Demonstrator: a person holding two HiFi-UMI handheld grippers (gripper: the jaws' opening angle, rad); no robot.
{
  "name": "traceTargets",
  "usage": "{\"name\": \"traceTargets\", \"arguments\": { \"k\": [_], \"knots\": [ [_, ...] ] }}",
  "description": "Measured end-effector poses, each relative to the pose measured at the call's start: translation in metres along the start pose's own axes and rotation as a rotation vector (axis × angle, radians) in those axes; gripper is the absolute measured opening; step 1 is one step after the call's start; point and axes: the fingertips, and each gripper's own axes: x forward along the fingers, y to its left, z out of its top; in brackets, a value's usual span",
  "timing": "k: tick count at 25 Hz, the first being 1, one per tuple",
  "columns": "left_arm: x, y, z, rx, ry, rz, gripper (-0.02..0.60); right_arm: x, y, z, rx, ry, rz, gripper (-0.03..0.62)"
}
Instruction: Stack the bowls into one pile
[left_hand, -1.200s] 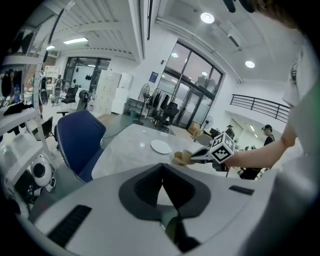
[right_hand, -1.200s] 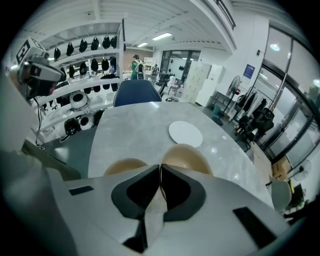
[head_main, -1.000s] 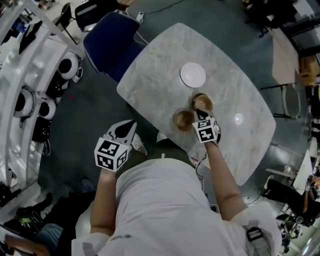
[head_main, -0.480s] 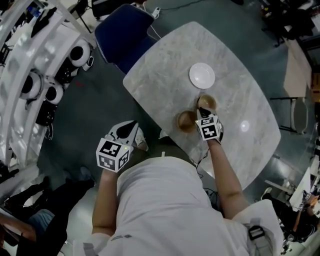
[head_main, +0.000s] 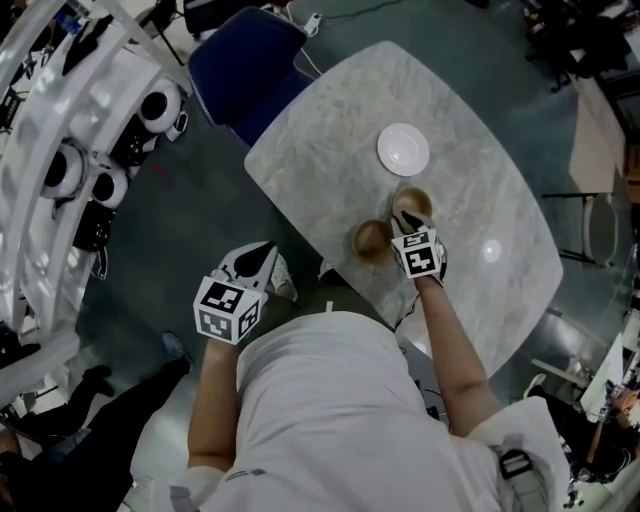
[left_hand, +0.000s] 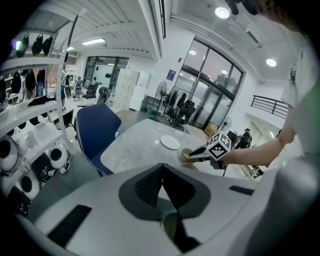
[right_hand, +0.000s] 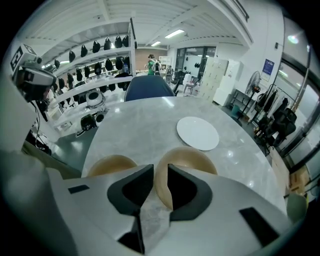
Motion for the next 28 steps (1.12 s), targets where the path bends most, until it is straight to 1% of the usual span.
{"name": "traceTargets", "arguments": {
  "k": [4,11,17,22,28],
  "knots": [
    [0.003,0.0,0.004,0.01,0.003,-0.015,0.003,-0.007,0.001,0.002,0.014,-0.008,-0.001,0.106],
    [0.016,-0.005,0.012,0.037,0.014,-0.069,0.003,-0.027,0.004,0.002,0.066,-0.036,-0.019,0.107],
    [0.03,-0.015,0.016,0.074,0.039,-0.135,0.003,-0.052,0.014,-0.002,0.117,-0.069,-0.037,0.084],
    [0.048,-0.024,0.014,0.11,0.077,-0.185,0.003,-0.07,0.014,-0.008,0.181,-0.119,-0.057,0.069],
    [0.073,-0.042,0.005,0.158,0.138,-0.272,0.003,-0.096,0.026,-0.03,0.299,-0.15,-0.074,0.064]
  ]
}}
